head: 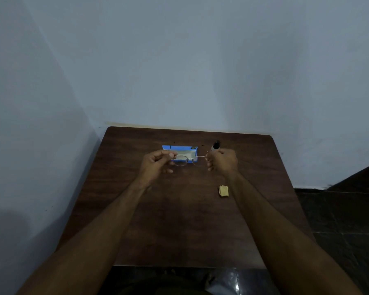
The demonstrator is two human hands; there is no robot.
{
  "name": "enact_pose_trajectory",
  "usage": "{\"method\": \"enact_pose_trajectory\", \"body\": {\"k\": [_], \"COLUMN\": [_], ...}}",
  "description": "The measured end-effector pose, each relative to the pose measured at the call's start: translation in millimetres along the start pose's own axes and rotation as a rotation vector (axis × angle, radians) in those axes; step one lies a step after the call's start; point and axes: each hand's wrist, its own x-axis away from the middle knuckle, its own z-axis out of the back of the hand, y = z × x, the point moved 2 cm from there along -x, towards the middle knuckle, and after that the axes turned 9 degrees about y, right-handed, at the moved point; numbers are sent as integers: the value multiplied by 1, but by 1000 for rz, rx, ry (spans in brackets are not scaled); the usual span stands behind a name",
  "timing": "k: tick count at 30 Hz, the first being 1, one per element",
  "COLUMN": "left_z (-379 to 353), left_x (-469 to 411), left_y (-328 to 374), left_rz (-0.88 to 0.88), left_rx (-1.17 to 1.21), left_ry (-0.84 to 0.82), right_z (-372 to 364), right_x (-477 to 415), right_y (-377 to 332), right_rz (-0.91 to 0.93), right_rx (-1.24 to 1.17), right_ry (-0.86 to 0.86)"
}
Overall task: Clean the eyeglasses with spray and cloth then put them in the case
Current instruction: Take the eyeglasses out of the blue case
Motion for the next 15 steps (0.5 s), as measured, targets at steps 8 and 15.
{"method": "enact_pose_trajectory", "body": {"k": [8,15], "left_z": [-9,-19], "left_x": [2,-1], "left_y": [10,4], "left_rz": [-6,2], "left_rx": [128,112], "left_ry": [-47,-44], "right_z": [10,18], "right_x": [-12,-18], "right_y": [-9,-2], "right_rz": [-221,-275], "right_rx": [-133,-199], "right_ry": [-19,-8]}}
